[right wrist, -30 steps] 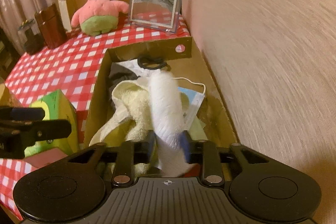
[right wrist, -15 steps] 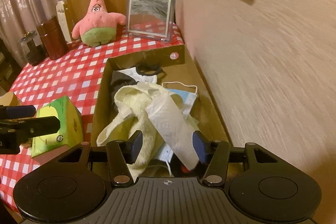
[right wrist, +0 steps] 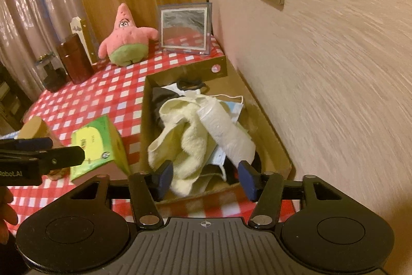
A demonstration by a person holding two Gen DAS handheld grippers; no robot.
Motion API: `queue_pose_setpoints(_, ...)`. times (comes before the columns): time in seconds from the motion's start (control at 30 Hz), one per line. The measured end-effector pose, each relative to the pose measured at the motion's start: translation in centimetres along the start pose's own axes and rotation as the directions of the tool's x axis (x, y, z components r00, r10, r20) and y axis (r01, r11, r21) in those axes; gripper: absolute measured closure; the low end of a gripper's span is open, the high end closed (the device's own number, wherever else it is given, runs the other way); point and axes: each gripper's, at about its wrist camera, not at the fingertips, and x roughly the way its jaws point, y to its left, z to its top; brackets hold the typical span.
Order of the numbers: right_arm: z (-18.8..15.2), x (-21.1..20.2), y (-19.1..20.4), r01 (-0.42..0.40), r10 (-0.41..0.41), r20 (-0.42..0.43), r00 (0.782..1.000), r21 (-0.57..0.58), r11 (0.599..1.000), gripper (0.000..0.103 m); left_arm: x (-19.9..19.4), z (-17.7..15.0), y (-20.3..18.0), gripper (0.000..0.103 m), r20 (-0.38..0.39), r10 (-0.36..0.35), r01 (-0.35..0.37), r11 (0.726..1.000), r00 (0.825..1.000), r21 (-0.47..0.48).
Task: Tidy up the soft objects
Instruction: 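Withdraw both open tools away from the box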
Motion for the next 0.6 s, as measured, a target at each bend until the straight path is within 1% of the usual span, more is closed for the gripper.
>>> queue_pose_setpoints(0.03, -0.3, -0.4, 0.3, 0.001, -0.001, 0.004, 1.0, 0.001, 1.0, 0.034, -0.4, -0.2, 0.0, 0.006, -0.003, -0.003, 0.003, 1.0, 1.0, -0.007)
queue_pose_setpoints(0.07, -0.5, -0.8, 0.6, 0.003, -0.003, 0.009, 1.0, 0.001, 1.0, 0.029, -0.7, -0.4, 0.1, 0.006, -0.005, -0.004, 0.003, 1.0, 1.0, -0.014)
queue_pose_setpoints(0.13, -1.0, -1.5, 1.1, 0.005, -0.005, 0.014, 1.0, -0.001, 1.0, 0.027, -1.6, -1.0, 0.1, 0.006, -0.01, 0.003, -0.003, 1.0, 1.0, -0.02)
queue_pose_setpoints(0.4, -2.9, -4.1, 2.8, 0.011, -0.011, 0.021, 1.0, 0.001, 1.0, 0.025, -4.9, -3.3, 0.7, 0.006, -0.002, 0.045, -0.045, 0.998, 0.999, -0.038)
queue_pose_setpoints(0.6, -4.6, -5.8, 4.2, 0.008, -0.008, 0.024, 1.0, -0.015, 1.0, 0.024, -7.4, -5.4, 1.2, 0.006, 0.012, 0.048, -0.047, 0.996, 0.999, -0.076)
